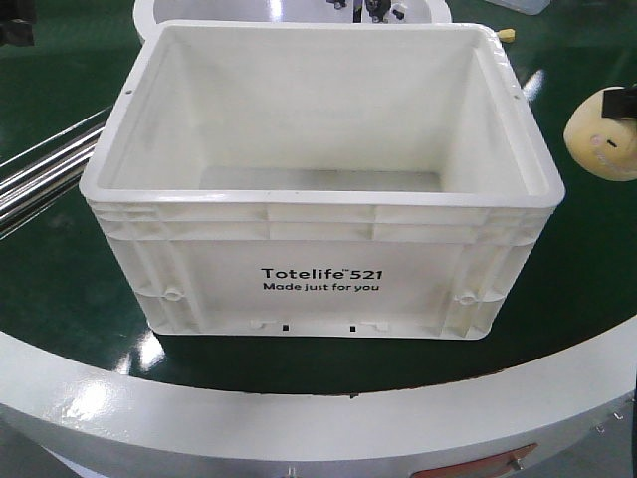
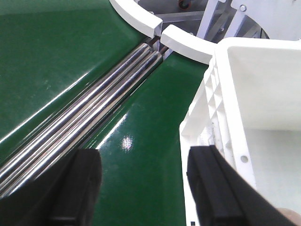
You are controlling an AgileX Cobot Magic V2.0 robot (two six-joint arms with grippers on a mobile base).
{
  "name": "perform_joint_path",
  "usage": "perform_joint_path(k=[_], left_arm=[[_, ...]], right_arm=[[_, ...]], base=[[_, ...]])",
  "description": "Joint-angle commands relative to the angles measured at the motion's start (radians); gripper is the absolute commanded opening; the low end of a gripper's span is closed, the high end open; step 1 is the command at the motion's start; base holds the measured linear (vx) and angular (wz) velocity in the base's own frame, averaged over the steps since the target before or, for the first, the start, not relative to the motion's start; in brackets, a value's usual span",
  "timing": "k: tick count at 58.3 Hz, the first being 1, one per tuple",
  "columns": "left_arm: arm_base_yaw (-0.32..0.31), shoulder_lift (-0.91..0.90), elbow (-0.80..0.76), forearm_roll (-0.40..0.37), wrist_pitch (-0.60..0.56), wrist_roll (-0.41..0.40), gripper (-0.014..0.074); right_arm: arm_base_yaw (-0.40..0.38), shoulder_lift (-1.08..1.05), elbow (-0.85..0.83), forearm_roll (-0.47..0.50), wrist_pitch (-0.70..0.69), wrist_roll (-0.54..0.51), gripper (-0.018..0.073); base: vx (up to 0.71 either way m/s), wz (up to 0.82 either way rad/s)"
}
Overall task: Place moving items into box and shelve
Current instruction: 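Lift the yellow toy over the tote and drop it inside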
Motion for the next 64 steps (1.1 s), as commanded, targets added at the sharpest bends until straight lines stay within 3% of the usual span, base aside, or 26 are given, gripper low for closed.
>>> perform_joint_path(k=[1,8,20,26,32,41,49,57,64], left_arm=[[0.000,-0.028,-0.030,-0.003,-0.076,0.000,0.0512],[0.000,-0.028,-0.030,-0.006,-0.076,0.000,0.0512],[0.000,-0.028,-0.030,-0.065,-0.091,0.000,0.0512],[0.000,-0.028,-0.030,-0.065,-0.093,0.000,0.0512],[0.000,-0.028,-0.030,-0.065,-0.094,0.002,0.0512],[0.000,-0.028,-0.030,-0.092,-0.084,0.001,0.0512],[-0.001,-0.028,-0.030,-0.158,-0.073,0.049,0.0512],[-0.001,-0.029,-0.030,-0.170,-0.071,0.052,0.0512],[-0.001,-0.030,-0.030,-0.176,-0.077,0.052,0.0512]], right_arm=[[-0.001,-0.096,-0.026,0.069,-0.026,0.006,-0.0005],[0.000,-0.164,-0.026,0.207,-0.024,-0.057,-0.0005],[0.000,-0.177,-0.026,0.599,0.022,-0.376,-0.0003],[0.043,-0.156,-0.026,0.726,0.029,-0.490,-0.0001],[0.153,-0.112,-0.026,0.735,-0.039,-0.567,0.0008],[0.301,-0.026,-0.026,0.696,-0.173,-0.592,0.0085],[0.331,0.024,-0.026,0.699,-0.193,-0.581,0.0241],[0.331,0.027,-0.026,0.704,-0.260,-0.538,0.0427],[0.331,0.016,-0.026,0.704,-0.352,-0.530,0.0457]], base=[[0.00,0.00],[0.00,0.00],[0.00,0.00],[0.00,0.00],[0.00,0.00],[0.00,0.00],[0.00,0.00],[0.00,0.00],[0.00,0.00]])
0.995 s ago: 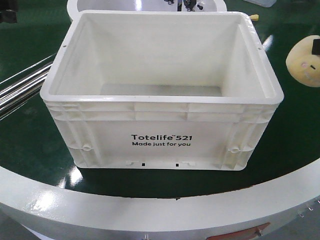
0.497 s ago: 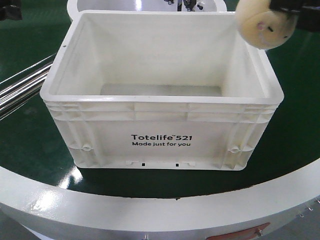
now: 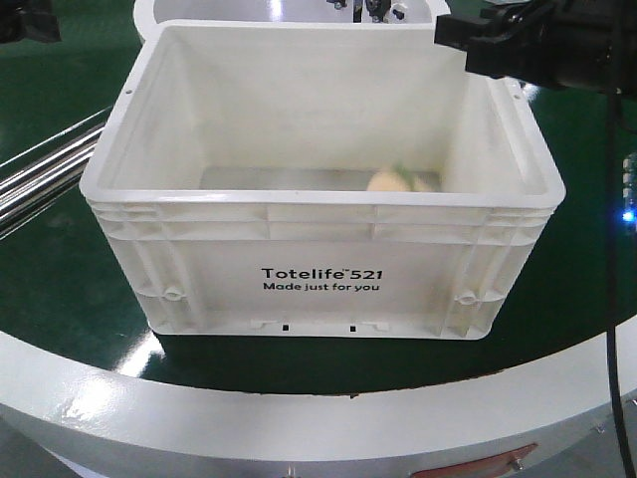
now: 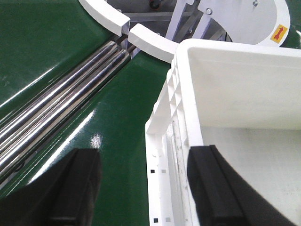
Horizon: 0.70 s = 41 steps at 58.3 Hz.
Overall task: Place moving items into box and shelve
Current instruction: 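Lift the yellow toy over the tote and drop it inside, then move both grippers to the tote's side rims and grip them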
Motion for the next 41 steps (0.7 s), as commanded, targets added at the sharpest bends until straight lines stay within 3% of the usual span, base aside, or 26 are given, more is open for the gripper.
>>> perform_joint_path(k=[1,7,12,17,21,27,36,41], left_arm=[[-0.001,-0.030,-0.030,-0.026,-0.069,0.001,0.0512],[-0.004,-0.029,-0.030,-0.049,-0.084,0.012,0.0512],[-0.014,-0.025,-0.030,-0.099,-0.083,0.086,0.0512],[-0.026,-0.004,-0.043,-0.136,-0.049,0.145,0.0512],[-0.030,0.023,-0.084,-0.138,0.013,0.149,0.0512],[-0.030,0.070,-0.173,-0.137,0.095,0.149,0.0512],[-0.030,0.142,-0.322,-0.137,0.180,0.113,0.0512],[-0.030,0.175,-0.363,-0.136,0.188,0.094,0.0512]], right_arm=[[0.002,-0.034,-0.030,0.039,-0.094,0.005,0.0457],[0.002,-0.034,-0.030,0.013,-0.111,0.005,0.0457],[0.002,-0.034,-0.030,0.000,-0.107,0.014,0.0457],[0.002,-0.026,-0.049,-0.024,-0.101,0.074,0.0457],[-0.002,-0.010,-0.096,-0.102,-0.047,0.166,0.0456],[-0.013,0.031,-0.193,-0.339,0.072,0.363,0.0450],[-0.012,0.115,-0.394,-0.852,0.375,0.874,0.0448],[-0.012,0.160,-0.479,-1.048,0.530,1.026,0.0446]], base=[[0.00,0.00],[0.00,0.00],[0.00,0.00],[0.00,0.00],[0.00,0.00],[0.00,0.00],[0.00,0.00],[0.00,0.00]])
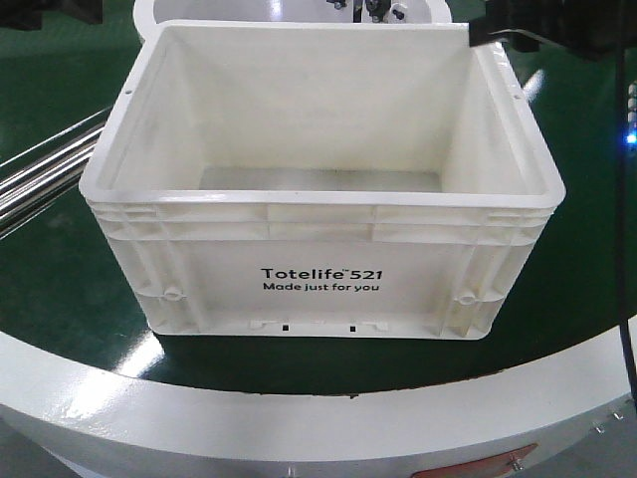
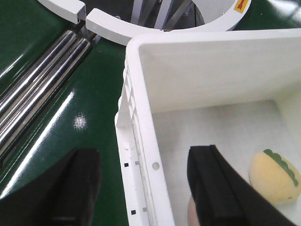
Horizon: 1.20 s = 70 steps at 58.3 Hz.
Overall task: Place moving items into box and shelve
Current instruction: 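Move both grippers to the tote's side rims and grip them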
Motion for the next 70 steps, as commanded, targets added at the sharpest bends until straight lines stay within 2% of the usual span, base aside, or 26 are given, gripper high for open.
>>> perform_joint_path(k=[1,3,8,24,40,55,63,70], left_arm=[[-0.007,-0.005,-0.065,-0.022,-0.040,-0.025,0.0512],[-0.007,0.004,-0.070,-0.022,-0.040,-0.025,0.0512],[-0.007,0.026,-0.071,-0.021,-0.030,-0.025,0.0512],[-0.008,0.088,-0.071,-0.024,-0.022,-0.026,0.0512],[-0.008,0.125,-0.071,-0.123,-0.036,-0.012,0.0512],[-0.009,0.163,-0.071,-0.124,-0.017,0.005,0.0512],[-0.052,0.180,-0.071,-0.089,-0.014,0.005,0.0512],[-0.112,0.192,-0.072,0.014,-0.020,-0.002,0.0512]], right_arm=[[-0.007,0.012,-0.116,-0.196,0.093,0.183,0.0446],[-0.007,0.027,-0.139,-0.224,0.126,0.193,0.0447],[-0.003,0.050,-0.175,-0.215,0.157,0.190,0.0447],[-0.003,0.113,-0.179,-0.196,0.118,0.191,0.0447],[-0.003,0.184,-0.179,-0.196,0.104,0.191,0.0447],[-0.003,0.216,-0.179,-0.196,0.093,0.191,0.0447],[-0.003,0.223,-0.179,-0.196,0.101,0.193,0.0447],[-0.003,0.223,-0.179,-0.196,0.105,0.194,0.0433]], base=[[0.00,0.00],[0.00,0.00],[0.00,0.00],[0.00,0.00],[0.00,0.00],[0.00,0.00],[0.00,0.00],[0.00,0.00]])
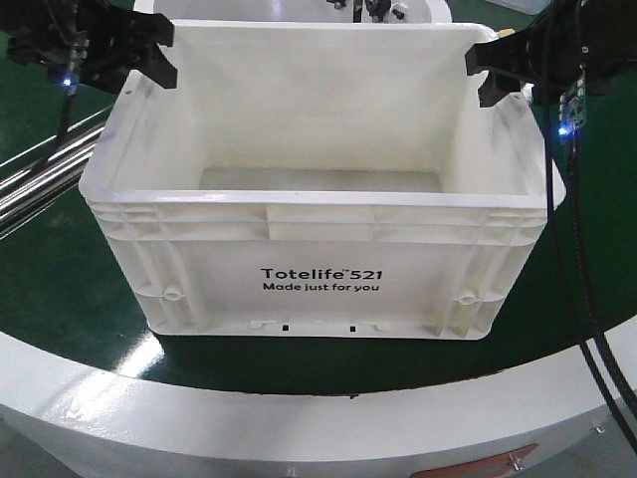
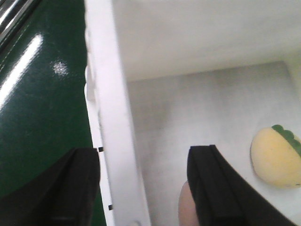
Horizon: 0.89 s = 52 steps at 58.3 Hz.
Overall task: Place moving items into box and shelve
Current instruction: 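Move both grippers to the tote's side rims and grip them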
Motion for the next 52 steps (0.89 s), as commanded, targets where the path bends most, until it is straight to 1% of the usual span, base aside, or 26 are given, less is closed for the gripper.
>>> perform_joint_path(k=[1,7,11,14,52], left_arm=[[-0.042,-0.038,-0.035,0.056,-0.047,-0.011,0.0512],[-0.068,-0.038,-0.035,0.166,-0.053,-0.078,0.0512],[-0.071,-0.040,-0.035,0.217,-0.051,-0.112,0.0512],[-0.071,-0.040,-0.035,0.236,-0.047,-0.126,0.0512],[-0.071,-0.039,-0.035,0.242,-0.047,-0.135,0.0512]], right_arm=[[-0.002,-0.039,-0.033,0.000,-0.040,-0.001,0.0430],[-0.002,-0.039,-0.033,0.000,-0.029,-0.001,0.0406],[-0.002,-0.039,-0.033,0.000,-0.022,-0.001,0.0395],[-0.002,-0.039,-0.033,0.000,-0.019,-0.004,0.0388],[-0.002,-0.035,-0.033,0.000,-0.040,-0.004,0.0386]], base=[[0.00,0.00],[0.00,0.00],[0.00,0.00],[0.00,0.00],[0.00,0.00]])
